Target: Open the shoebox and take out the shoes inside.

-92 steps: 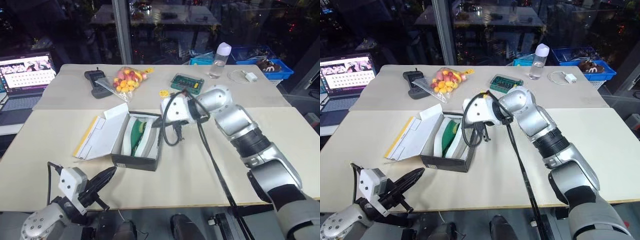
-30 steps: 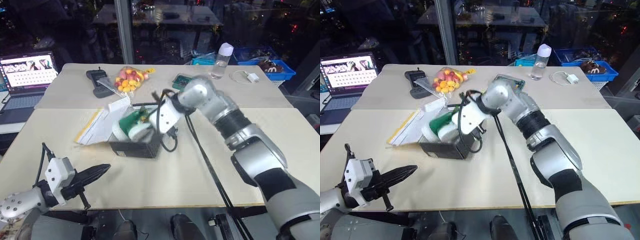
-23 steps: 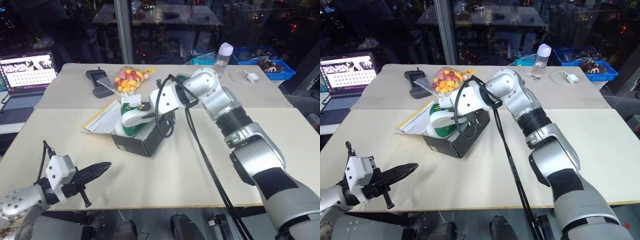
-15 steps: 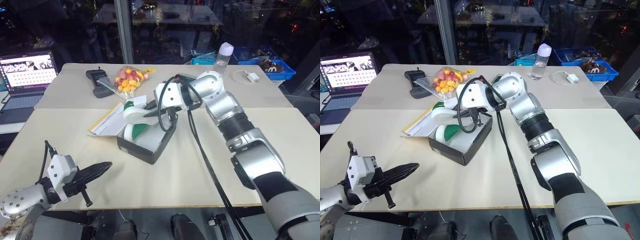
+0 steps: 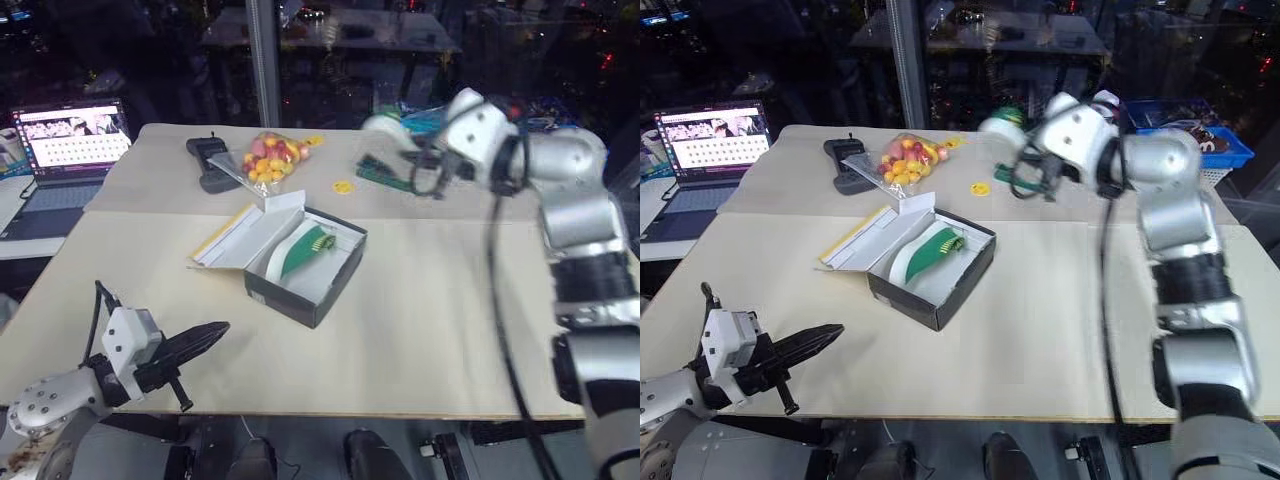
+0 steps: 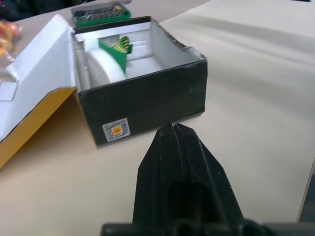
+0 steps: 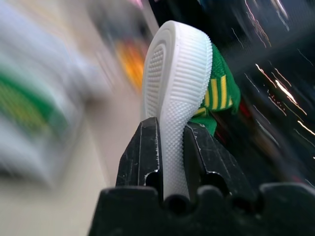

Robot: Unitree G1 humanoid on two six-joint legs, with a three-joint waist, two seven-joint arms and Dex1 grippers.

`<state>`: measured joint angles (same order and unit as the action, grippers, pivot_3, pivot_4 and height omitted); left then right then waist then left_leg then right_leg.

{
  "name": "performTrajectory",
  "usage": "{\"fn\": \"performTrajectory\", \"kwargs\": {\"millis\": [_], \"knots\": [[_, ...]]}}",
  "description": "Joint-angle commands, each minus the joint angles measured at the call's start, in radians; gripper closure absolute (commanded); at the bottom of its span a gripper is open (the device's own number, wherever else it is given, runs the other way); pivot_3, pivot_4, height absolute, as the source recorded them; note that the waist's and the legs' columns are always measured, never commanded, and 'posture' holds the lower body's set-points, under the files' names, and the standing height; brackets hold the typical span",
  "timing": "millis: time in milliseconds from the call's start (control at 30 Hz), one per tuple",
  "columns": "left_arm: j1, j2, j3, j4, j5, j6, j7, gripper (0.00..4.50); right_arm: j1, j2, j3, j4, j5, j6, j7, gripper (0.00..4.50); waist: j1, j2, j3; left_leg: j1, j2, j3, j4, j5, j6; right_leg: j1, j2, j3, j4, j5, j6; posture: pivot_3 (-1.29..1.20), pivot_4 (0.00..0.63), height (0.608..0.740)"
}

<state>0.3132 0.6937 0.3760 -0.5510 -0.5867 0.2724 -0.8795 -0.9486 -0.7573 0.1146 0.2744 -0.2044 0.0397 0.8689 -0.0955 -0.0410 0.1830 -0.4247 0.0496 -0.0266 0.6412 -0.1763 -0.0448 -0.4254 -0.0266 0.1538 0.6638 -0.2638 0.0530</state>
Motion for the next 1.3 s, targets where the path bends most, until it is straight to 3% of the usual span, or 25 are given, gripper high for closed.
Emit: {"fn": "performTrajectory", "kwargs": {"millis": [33,200,400,433,700,833,967,1133,1300], "knots": [[-0.016,-0.001,0.008,-0.049,-0.025,0.015,0.022,4.50,0.065,-0.031,0.038,-0.012,-0.162,-0.070,-0.183,4.17,-0.012,0.000,0.000,0.001,0.000,0.002,0.000,0.000,0.000,-0.001,0.000,0.002,0.001,0.001,0.001,0.00,0.150,0.703],[-0.032,-0.003,-0.004,-0.046,-0.019,0.022,0.032,4.50,0.251,-0.003,0.125,-0.054,-0.264,-0.031,-0.221,4.17,-0.017,0.000,0.000,0.001,0.001,0.001,-0.001,0.000,0.000,0.000,0.001,0.001,0.001,0.004,0.007,0.00,0.150,0.703],[-0.045,-0.005,-0.016,-0.041,-0.016,0.027,0.037,4.50,0.336,0.037,0.147,-0.073,-0.262,0.027,-0.186,4.17,-0.021,0.000,0.000,0.001,0.000,0.001,0.002,0.000,0.000,0.001,0.001,0.002,0.001,0.005,0.008,0.00,0.150,0.703],[-0.048,-0.007,-0.019,-0.040,-0.015,0.028,0.039,4.50,0.352,0.039,0.153,-0.085,-0.255,0.035,-0.168,3.27,-0.020,-0.001,-0.001,0.003,0.000,0.000,0.003,0.000,0.000,0.003,0.001,0.001,0.001,0.005,0.008,0.00,0.150,0.703],[-0.046,-0.004,-0.016,-0.050,-0.029,0.036,0.032,4.50,0.406,0.023,0.122,-0.219,-0.153,0.123,-0.001,0.75,-0.026,-0.003,-0.002,0.004,0.000,0.000,0.003,0.000,0.000,0.004,0.001,0.001,0.002,0.005,0.007,0.00,0.150,0.703],[-0.037,0.008,-0.001,-0.052,-0.043,0.039,0.012,4.50,0.382,-0.023,0.076,-0.302,-0.027,0.192,0.152,0.75,-0.024,-0.002,-0.001,0.004,0.001,-0.001,0.003,0.000,0.000,0.004,0.002,0.000,0.002,0.005,0.007,0.00,0.150,0.703],[-0.030,0.016,0.010,-0.040,-0.040,0.032,0.004,4.50,0.247,-0.052,0.049,-0.300,0.068,0.212,0.249,0.75,-0.025,-0.001,0.000,0.002,0.001,0.000,0.003,0.000,0.000,0.003,0.001,0.001,0.000,0.005,0.008,0.00,0.150,0.703],[-0.038,0.010,-0.004,-0.037,-0.033,0.034,0.015,4.50,-0.035,0.072,0.075,-0.208,0.176,0.144,0.307,0.75,-0.033,0.001,0.001,0.004,0.002,0.000,0.002,0.000,0.000,0.002,0.003,0.001,0.002,0.006,0.006,0.00,0.150,0.703],[-0.051,0.004,-0.015,-0.031,-0.026,0.037,0.031,4.50,-0.182,0.269,0.270,-0.016,0.061,-0.134,0.296,0.75,-0.029,0.000,0.001,0.004,0.003,-0.003,0.001,0.000,0.000,0.003,0.004,-0.002,0.001,0.006,0.006,0.00,0.150,0.703]]}}
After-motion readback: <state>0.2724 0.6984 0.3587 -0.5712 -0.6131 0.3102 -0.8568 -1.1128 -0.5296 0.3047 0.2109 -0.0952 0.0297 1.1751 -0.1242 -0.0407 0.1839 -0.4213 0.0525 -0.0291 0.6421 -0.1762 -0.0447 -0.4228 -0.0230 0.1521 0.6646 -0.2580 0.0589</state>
